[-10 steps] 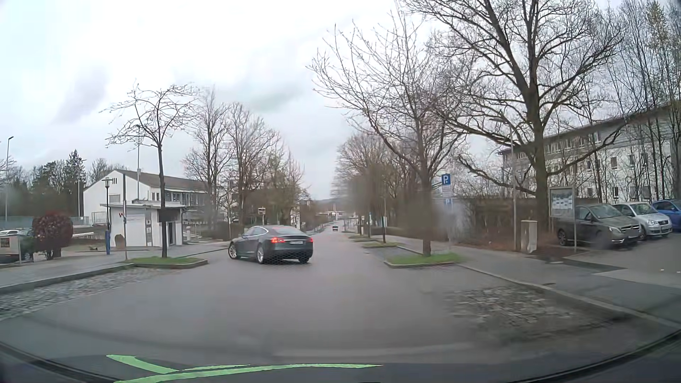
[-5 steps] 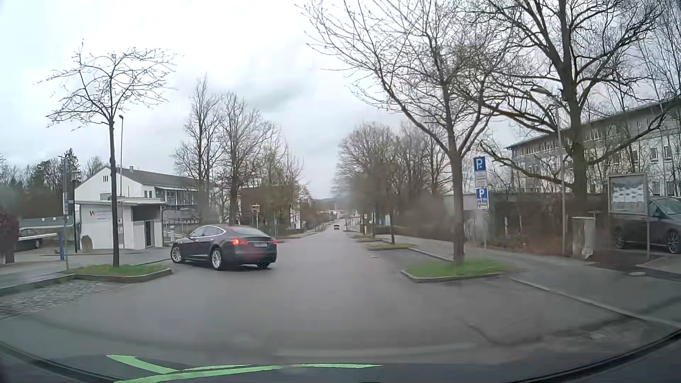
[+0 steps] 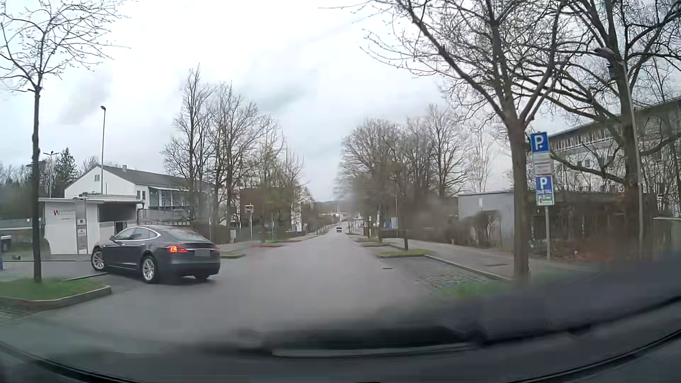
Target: Follow the waypoints while adhering to traffic rules and regulations
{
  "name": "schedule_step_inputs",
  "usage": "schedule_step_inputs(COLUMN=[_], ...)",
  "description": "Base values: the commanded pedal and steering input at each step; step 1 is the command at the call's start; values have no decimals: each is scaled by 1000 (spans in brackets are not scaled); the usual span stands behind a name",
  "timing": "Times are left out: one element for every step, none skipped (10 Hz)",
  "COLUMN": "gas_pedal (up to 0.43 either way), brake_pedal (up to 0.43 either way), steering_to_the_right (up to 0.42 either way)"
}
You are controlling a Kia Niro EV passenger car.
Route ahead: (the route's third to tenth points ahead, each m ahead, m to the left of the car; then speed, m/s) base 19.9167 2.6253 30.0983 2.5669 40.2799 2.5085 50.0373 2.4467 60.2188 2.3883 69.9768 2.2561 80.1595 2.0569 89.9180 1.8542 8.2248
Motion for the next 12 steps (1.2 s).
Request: schedule_step_inputs(gas_pedal=[118,150,150,150,150,157,157,157,157,157,169,169], brake_pedal=[0,0,0,0,0,0,0,0,0,0,0,0], steering_to_the_right=[-7,-7,-7,-7,-6,-6,-5,-4,-3,-3,-3,-2])
